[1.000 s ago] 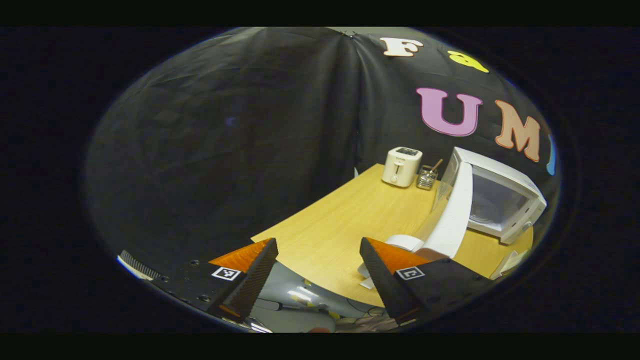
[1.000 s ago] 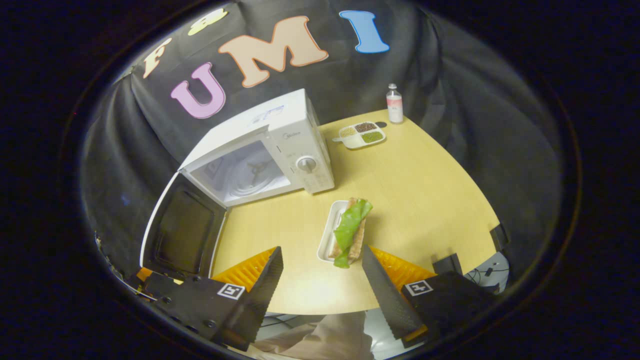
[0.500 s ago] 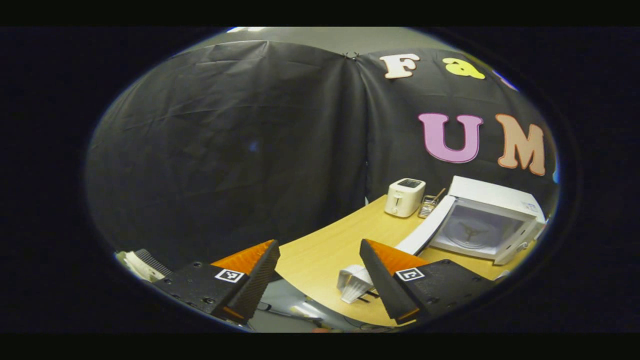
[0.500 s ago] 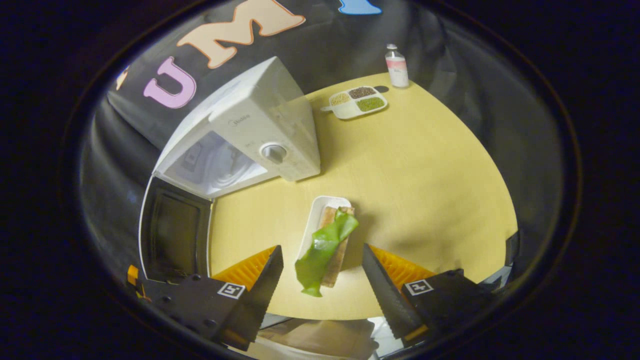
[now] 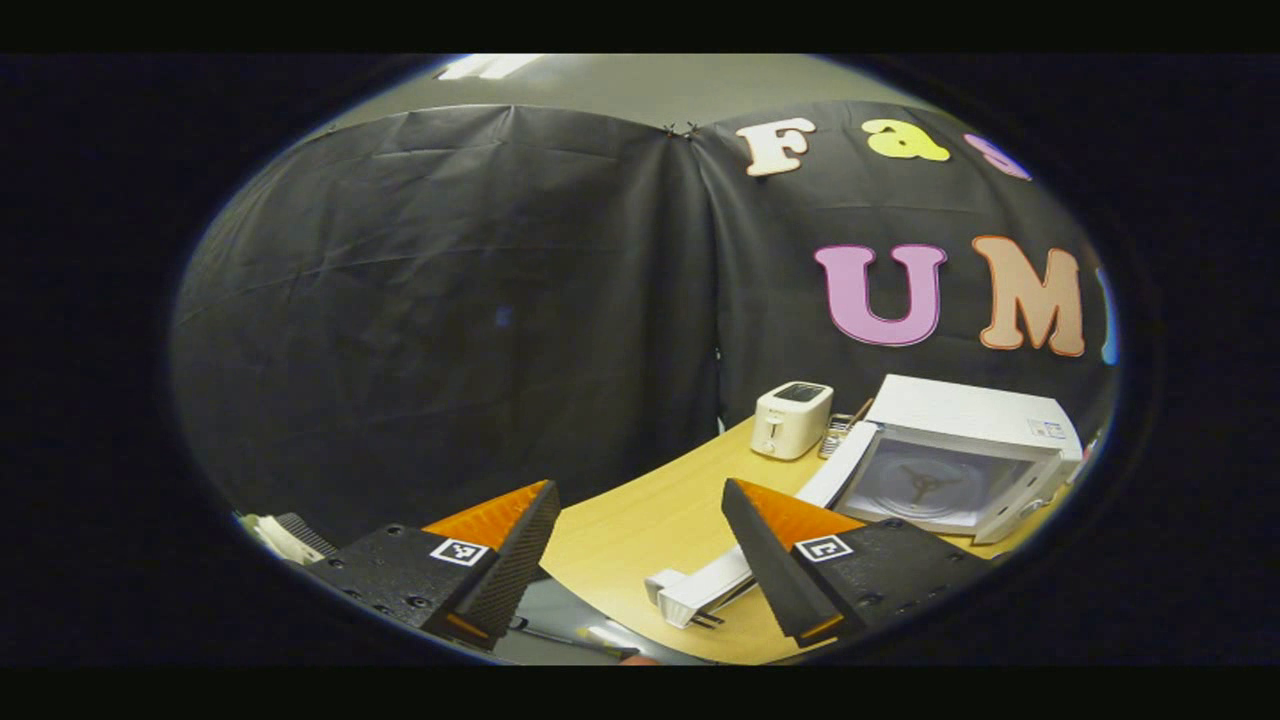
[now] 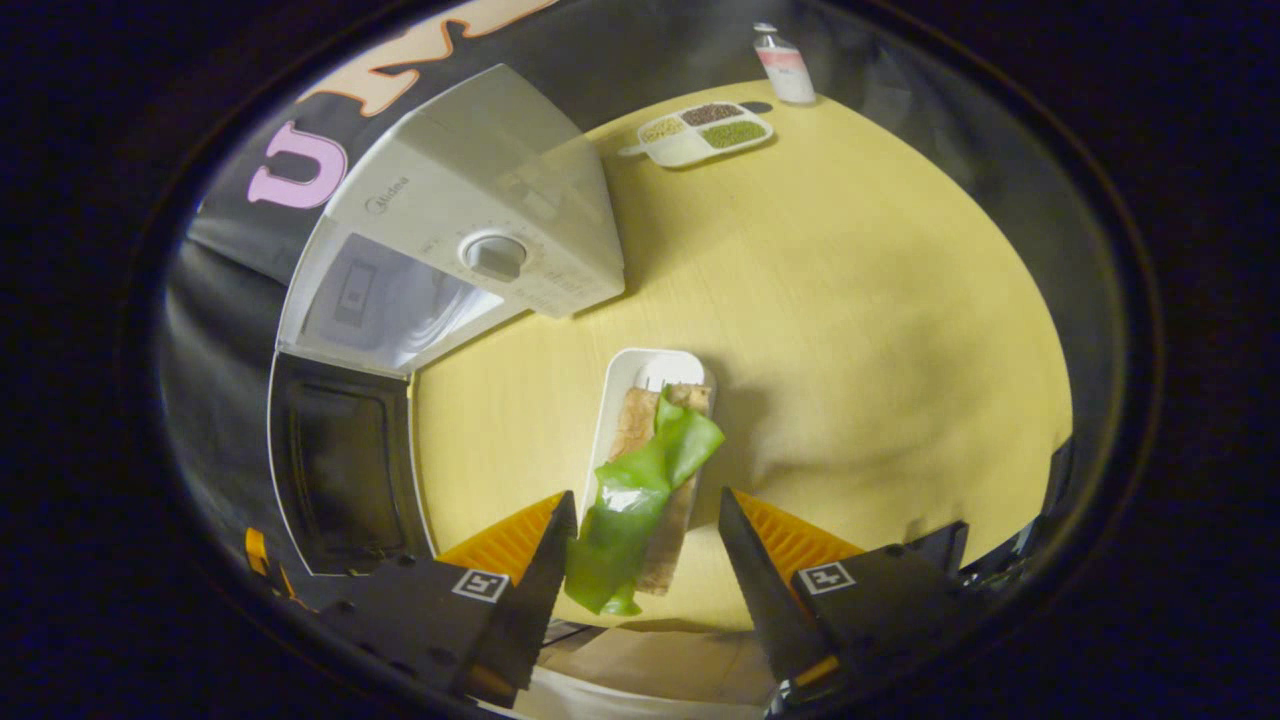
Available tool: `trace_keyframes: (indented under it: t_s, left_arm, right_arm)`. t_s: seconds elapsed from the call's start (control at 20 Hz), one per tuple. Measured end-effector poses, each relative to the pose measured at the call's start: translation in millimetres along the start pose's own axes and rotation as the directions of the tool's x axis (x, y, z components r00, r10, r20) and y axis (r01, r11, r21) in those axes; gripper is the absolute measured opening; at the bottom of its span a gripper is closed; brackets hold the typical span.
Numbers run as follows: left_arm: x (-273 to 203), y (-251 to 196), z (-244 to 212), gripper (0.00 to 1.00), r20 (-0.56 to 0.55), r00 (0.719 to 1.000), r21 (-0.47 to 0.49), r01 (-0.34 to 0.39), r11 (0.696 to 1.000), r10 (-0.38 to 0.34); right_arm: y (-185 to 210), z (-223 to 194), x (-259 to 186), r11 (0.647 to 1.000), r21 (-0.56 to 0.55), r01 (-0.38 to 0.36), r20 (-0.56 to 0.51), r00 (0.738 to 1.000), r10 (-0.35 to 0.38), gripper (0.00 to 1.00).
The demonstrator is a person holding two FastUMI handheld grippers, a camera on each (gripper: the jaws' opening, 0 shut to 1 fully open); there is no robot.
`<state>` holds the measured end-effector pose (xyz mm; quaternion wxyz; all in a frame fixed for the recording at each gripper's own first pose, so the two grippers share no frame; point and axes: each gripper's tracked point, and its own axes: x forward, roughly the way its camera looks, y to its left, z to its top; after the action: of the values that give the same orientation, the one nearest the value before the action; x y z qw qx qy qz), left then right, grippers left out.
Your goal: Open the microwave oven with the left hand, put the food in, and close the microwave oven.
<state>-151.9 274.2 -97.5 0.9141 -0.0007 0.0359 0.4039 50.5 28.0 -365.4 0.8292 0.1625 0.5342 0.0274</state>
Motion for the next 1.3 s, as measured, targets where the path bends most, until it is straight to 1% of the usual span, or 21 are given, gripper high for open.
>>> trace_keyframes:
  t_s: [0.05,0.1,0.15,0.2,0.25,0.3,0.4,0.45,0.55,0.6,0.7,0.75,0.9,1.1,1.3]
  left_arm:
    - [-1,-3,3,0.95,0.002,1.000,-0.004,0.003,1.000,-0.003]
    - [-2,-6,5,0.95,0.000,1.000,-0.005,0.007,1.000,-0.007]
    - [-1,-10,5,0.95,0.000,1.000,-0.004,0.012,1.000,-0.012]
    - [-2,-12,6,0.95,0.000,1.000,-0.002,0.016,1.000,-0.016]
    - [-1,-13,7,0.95,0.003,1.000,-0.005,0.016,1.000,-0.016]
    - [1,-14,10,0.95,0.005,1.000,-0.014,0.018,1.000,-0.018]
    - [1,-15,10,0.95,-0.001,1.000,-0.036,0.028,0.999,-0.028]
    - [2,-15,10,0.95,-0.007,0.999,-0.050,0.034,0.998,-0.034]
    - [4,-12,8,0.95,-0.017,0.999,-0.080,0.040,0.996,-0.042]
    - [7,-10,6,0.94,-0.024,0.999,-0.087,0.045,0.995,-0.048]
    - [14,-7,1,0.94,-0.043,0.997,-0.081,0.059,0.995,-0.062]
    - [17,-5,-1,0.94,-0.050,0.996,-0.074,0.068,0.995,-0.072]
    - [32,-4,-4,0.94,-0.068,0.991,-0.058,0.110,0.992,-0.114]
    - [48,-1,-14,0.94,-0.104,0.981,-0.053,0.161,0.986,-0.166]
    - [63,0,-26,0.94,-0.140,0.968,-0.048,0.204,0.978,-0.209]
  right_arm:
    - [1,-2,5,1.000,0.014,-0.009,-0.015,1.000,0.009,0.69]
    - [1,-3,7,0.999,0.032,-0.013,-0.027,1.000,0.014,0.63]
    - [1,-3,9,0.999,0.048,-0.009,-0.033,0.999,0.010,0.72]
    - [-1,-3,8,0.999,0.051,-0.001,-0.037,0.999,0.002,0.53]
    - [-3,-2,6,0.998,0.069,0.009,-0.040,0.999,-0.006,0.60]
    - [-3,-5,8,0.995,0.095,0.007,-0.054,0.999,-0.002,0.44]
    - [-2,-4,7,0.987,0.159,-0.004,-0.062,0.998,0.015,0.44]
    - [-3,-5,8,0.982,0.191,-0.004,-0.053,0.999,0.014,0.50]
    - [5,-1,0,0.968,0.247,-0.048,-0.029,0.998,0.056,0.29]
    - [6,2,-5,0.964,0.259,-0.060,-0.009,0.998,0.065,0.35]
    - [17,10,-17,0.952,0.289,-0.101,0.033,0.995,0.095,0.36]
    - [24,13,-23,0.942,0.307,-0.134,0.055,0.991,0.122,0.35]
    - [57,15,-45,0.921,0.327,-0.213,0.104,0.976,0.189,0.35]
    - [109,9,-63,0.906,0.290,-0.308,0.150,0.950,0.275,0.35]
    - [159,1,-62,0.892,0.247,-0.378,0.191,0.922,0.338,0.35]
